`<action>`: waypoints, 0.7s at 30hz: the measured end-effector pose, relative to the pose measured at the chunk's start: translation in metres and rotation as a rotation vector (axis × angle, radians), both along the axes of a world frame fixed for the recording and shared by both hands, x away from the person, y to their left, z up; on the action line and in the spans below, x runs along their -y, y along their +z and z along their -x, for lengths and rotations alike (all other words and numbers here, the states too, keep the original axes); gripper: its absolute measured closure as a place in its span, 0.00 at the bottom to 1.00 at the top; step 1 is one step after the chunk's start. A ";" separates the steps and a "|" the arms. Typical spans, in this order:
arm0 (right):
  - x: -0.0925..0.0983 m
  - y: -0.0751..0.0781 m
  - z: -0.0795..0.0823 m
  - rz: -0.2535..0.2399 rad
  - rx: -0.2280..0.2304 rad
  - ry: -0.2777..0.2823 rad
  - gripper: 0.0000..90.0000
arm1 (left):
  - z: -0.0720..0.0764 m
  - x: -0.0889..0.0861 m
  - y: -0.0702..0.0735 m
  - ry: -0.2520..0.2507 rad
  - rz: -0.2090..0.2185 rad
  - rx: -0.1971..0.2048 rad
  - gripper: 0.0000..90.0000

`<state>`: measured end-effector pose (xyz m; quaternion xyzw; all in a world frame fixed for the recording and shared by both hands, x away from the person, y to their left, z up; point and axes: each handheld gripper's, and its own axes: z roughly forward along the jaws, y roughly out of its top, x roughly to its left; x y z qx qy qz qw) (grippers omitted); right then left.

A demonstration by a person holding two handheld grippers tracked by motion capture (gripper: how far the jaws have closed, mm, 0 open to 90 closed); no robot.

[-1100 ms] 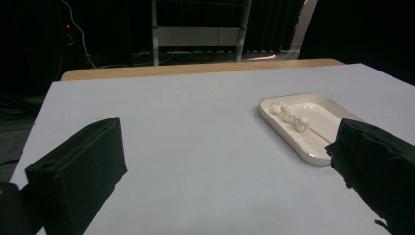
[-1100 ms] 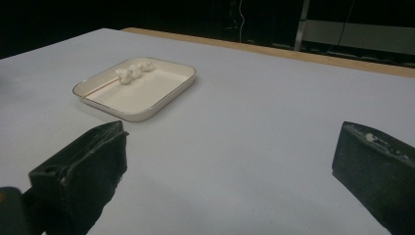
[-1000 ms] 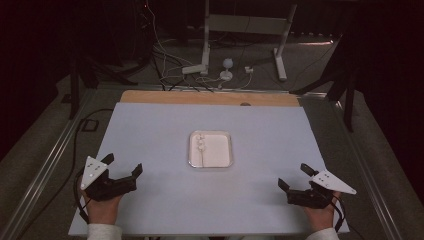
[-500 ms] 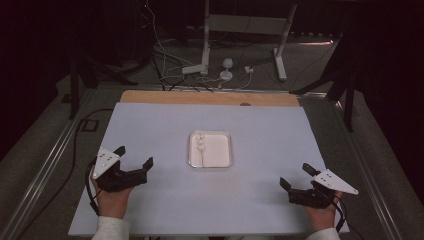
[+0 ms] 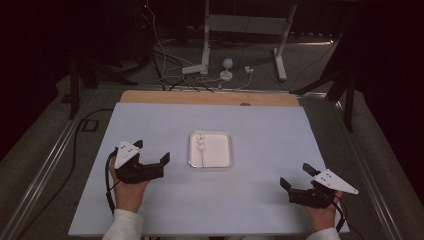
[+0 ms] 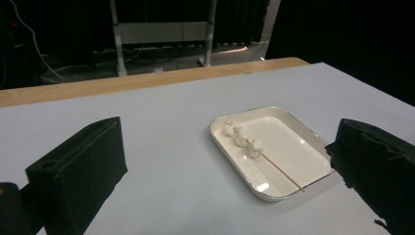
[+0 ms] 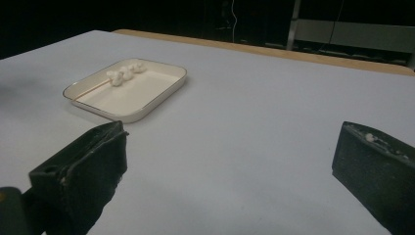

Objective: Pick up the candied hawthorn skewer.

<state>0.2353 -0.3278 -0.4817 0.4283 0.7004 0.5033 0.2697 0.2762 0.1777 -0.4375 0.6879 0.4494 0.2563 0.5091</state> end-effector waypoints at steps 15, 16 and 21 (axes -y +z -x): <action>0.000 -0.001 -0.001 0.000 -0.009 0.000 0.00 | -0.028 0.035 -0.014 -0.040 -0.011 -0.053 0.01; 0.000 -0.001 -0.001 0.000 -0.010 -0.001 0.00 | -0.029 0.037 -0.015 -0.043 -0.012 -0.057 0.01; 0.000 -0.001 -0.001 -0.001 -0.010 0.000 0.00 | -0.036 0.049 -0.020 -0.060 -0.028 -0.077 0.01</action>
